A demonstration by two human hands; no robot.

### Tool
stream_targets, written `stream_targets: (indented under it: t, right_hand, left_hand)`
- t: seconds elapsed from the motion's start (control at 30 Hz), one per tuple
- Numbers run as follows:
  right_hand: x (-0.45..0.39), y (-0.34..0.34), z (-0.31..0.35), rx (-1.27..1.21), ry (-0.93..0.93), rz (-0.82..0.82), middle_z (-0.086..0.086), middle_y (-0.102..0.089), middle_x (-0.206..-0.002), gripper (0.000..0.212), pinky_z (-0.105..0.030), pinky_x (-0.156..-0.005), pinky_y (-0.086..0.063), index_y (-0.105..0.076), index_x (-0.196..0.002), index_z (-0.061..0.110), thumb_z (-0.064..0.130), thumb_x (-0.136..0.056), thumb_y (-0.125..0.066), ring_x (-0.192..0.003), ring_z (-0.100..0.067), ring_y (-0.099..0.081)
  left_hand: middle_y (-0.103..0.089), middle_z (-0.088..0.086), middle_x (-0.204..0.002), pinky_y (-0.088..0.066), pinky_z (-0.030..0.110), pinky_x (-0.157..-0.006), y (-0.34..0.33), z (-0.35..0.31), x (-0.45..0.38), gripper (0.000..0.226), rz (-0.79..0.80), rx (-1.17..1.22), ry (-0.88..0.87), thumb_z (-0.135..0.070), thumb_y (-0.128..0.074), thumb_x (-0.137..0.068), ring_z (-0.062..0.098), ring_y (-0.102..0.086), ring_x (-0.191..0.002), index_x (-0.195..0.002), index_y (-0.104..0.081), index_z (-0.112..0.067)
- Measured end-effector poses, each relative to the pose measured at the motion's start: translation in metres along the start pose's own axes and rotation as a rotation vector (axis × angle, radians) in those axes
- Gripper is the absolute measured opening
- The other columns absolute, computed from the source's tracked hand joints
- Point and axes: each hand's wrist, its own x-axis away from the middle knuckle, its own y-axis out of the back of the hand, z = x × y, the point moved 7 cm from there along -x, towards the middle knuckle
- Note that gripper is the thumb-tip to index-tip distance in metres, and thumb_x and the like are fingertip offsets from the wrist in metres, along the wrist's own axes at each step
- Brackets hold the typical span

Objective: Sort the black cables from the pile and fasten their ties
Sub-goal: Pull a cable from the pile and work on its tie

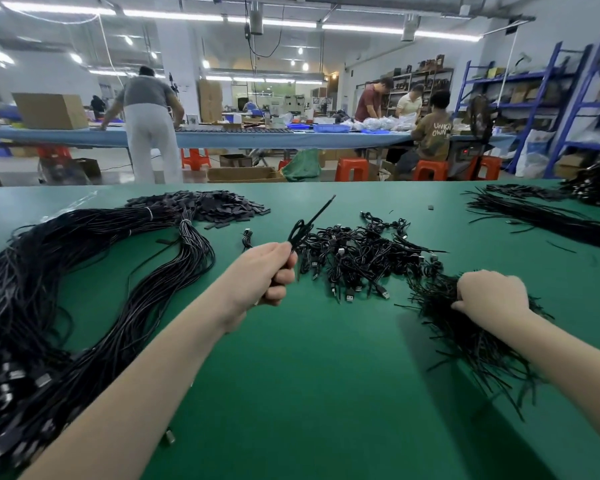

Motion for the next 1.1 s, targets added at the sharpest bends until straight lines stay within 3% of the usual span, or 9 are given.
stream_targets:
  t: [0.07, 0.13, 0.4, 0.5, 0.63, 0.87, 1.1]
  right_hand:
    - [-0.002, -0.002, -0.003, -0.055, -0.016, 0.020, 0.008, -0.065, -0.071, 0.028, -0.024, -0.053, -0.044, -0.069, -0.085, 0.021, 0.049, -0.087, -0.063, -0.066, -0.014, -0.063]
    - [-0.004, -0.003, -0.003, -0.072, -0.018, 0.053, 0.008, -0.067, -0.074, 0.029, -0.022, -0.050, -0.043, -0.073, -0.090, 0.023, 0.050, -0.086, -0.064, -0.068, -0.014, -0.066]
    - [-0.011, -0.001, 0.001, -0.101, -0.010, 0.090, 0.008, -0.063, -0.075, 0.018, -0.019, -0.041, -0.037, -0.069, -0.082, 0.025, 0.043, -0.085, -0.067, -0.066, -0.013, -0.063]
    - [-0.010, -0.003, 0.003, -0.073, 0.018, 0.128, 0.007, -0.065, -0.076, 0.024, -0.021, -0.044, -0.041, -0.071, -0.087, 0.023, 0.046, -0.085, -0.067, -0.067, -0.013, -0.063]
    - [-0.008, 0.002, 0.001, -0.092, 0.023, 0.098, 0.009, -0.062, -0.073, 0.016, -0.021, -0.044, -0.042, -0.068, -0.076, 0.029, 0.043, -0.083, -0.070, -0.065, -0.013, -0.062]
    - [-0.006, 0.001, -0.013, -0.376, 0.002, 0.146, 0.007, -0.067, -0.073, 0.016, -0.029, -0.057, -0.053, -0.068, -0.068, 0.031, 0.041, -0.076, -0.078, -0.070, -0.014, -0.063]
    - [-0.012, 0.013, -0.024, -0.540, 0.018, -0.032, 0.010, -0.063, -0.060, 0.019, -0.023, -0.046, -0.041, -0.075, -0.068, 0.020, 0.038, -0.072, -0.081, -0.056, -0.012, -0.059]
  left_hand:
    - [-0.039, -0.012, -0.056, -0.027, 0.019, -0.049, 0.005, -0.002, 0.000, 0.029, 0.022, -0.085, -0.030, -0.032, -0.036, -0.104, 0.006, -0.029, -0.046, -0.082, -0.046, -0.017]
    - [-0.040, -0.012, -0.056, -0.027, 0.018, -0.048, 0.012, -0.004, -0.001, 0.029, 0.016, -0.100, -0.034, -0.033, -0.036, -0.104, 0.006, -0.030, -0.046, -0.082, -0.047, -0.017]
    - [-0.040, -0.012, -0.056, -0.025, 0.017, -0.047, 0.026, -0.006, -0.001, 0.030, -0.017, -0.098, -0.043, -0.032, -0.034, -0.105, 0.006, -0.029, -0.046, -0.080, -0.046, -0.018]
    - [-0.039, -0.009, -0.060, -0.027, 0.019, -0.049, 0.026, -0.008, 0.002, 0.029, -0.035, -0.121, -0.046, -0.032, -0.034, -0.105, 0.007, -0.031, -0.047, -0.082, -0.045, -0.018]
    - [-0.038, -0.006, -0.065, -0.028, 0.019, -0.051, 0.026, -0.012, 0.005, 0.029, -0.065, -0.193, -0.065, -0.031, -0.032, -0.105, 0.006, -0.032, -0.047, -0.084, -0.045, -0.016]
    - [-0.036, -0.011, -0.058, -0.027, 0.019, -0.048, 0.025, -0.012, 0.005, 0.031, -0.084, -0.254, -0.075, -0.033, -0.030, -0.105, 0.006, -0.027, -0.044, -0.080, -0.043, -0.017]
    - [-0.037, -0.014, -0.050, -0.027, 0.020, -0.045, 0.019, -0.011, 0.006, 0.033, -0.072, -0.308, -0.088, -0.034, -0.029, -0.105, 0.007, -0.027, -0.042, -0.079, -0.041, -0.018]
